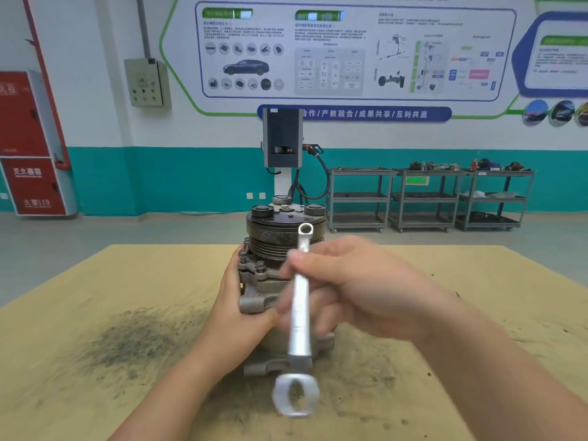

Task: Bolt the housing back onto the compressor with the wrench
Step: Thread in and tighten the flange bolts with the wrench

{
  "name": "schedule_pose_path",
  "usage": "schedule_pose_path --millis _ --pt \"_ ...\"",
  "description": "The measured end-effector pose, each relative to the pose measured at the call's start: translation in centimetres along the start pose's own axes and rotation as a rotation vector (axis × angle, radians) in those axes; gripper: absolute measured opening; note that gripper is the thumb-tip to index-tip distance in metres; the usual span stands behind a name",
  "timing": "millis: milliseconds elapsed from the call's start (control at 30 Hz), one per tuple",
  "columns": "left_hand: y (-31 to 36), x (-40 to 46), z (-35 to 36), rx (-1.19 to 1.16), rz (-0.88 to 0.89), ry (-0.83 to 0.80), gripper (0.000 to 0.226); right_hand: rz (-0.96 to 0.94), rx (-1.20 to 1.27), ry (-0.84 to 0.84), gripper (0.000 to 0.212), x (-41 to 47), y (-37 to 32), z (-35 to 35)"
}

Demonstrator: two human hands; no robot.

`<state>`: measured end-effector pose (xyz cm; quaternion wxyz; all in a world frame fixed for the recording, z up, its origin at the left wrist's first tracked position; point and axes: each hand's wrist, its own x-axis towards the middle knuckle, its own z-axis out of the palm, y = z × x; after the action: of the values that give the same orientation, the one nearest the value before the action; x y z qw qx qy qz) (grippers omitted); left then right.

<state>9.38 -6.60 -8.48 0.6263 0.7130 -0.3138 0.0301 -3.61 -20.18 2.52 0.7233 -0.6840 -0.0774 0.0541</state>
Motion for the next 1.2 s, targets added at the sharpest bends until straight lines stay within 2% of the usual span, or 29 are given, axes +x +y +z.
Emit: schedule_pose_path --millis 133,300,433,533,767,867,900,1000,1067,1133,1167,1200 --pt "-1.0 0.3 -0.3 -0.031 0.037 -0.025 0.101 0.132 -0.364 0.042 0.032 -1.8 -2.7 -3.9" --pt "-0.6 0.4 -0.3 -0.032 0.019 -0.051 0.097 0.207 -0.379 0.051 0.033 -1.5 -3.0 -6.5" --pt "-0.6 0.4 -0.4 -0.02 0.029 -0.047 0.099 0.25 -0.283 -0.004 0.03 -1.1 -2.6 -7.3" --pt "-0.5 0.4 -0.3 -0.035 0.032 -0.047 0.099 0.26 -0.235 0.016 0.028 -1.0 -2.3 -7.4" --pt "-0.6 0.4 -0.3 0.008 0.052 -0.027 0.095 0.221 -0.064 0.204 0.023 -1.8 -0.9 -2.9" --pt "-0.7 0.5 -0.3 -0.029 0.038 -0.041 0.098 0.161 0.182 0.319 0.027 -0.4 0.3 1.6" --pt "-0.8 0.6 -0.3 -0.025 0.035 -0.047 0.094 0.124 0.284 0.343 0.029 0.5 0.8 2.9" --pt "-0.5 0.7 -0.2 0.124 0.051 -0.073 0.061 0.012 0.517 0.414 0.028 3.7 2.0 5.9" --pt "-0.2 0.9 -0.2 0.209 0.128 -0.06 0.056 -0.038 0.561 0.455 0.028 5.0 2.3 6.8" --pt "-0.5 1.1 -0.4 0.191 0.114 -0.086 0.049 -0.071 0.542 0.438 0.022 5.2 2.1 6.9" --pt "-0.7 1.2 -0.5 0.188 0.132 -0.076 0.051 -0.079 0.519 0.43 0.02 4.8 1.8 6.7" --pt "-1.1 1.3 -0.6 0.158 0.124 -0.074 0.061 -0.098 0.476 0.435 0.019 4.2 1.4 6.4"
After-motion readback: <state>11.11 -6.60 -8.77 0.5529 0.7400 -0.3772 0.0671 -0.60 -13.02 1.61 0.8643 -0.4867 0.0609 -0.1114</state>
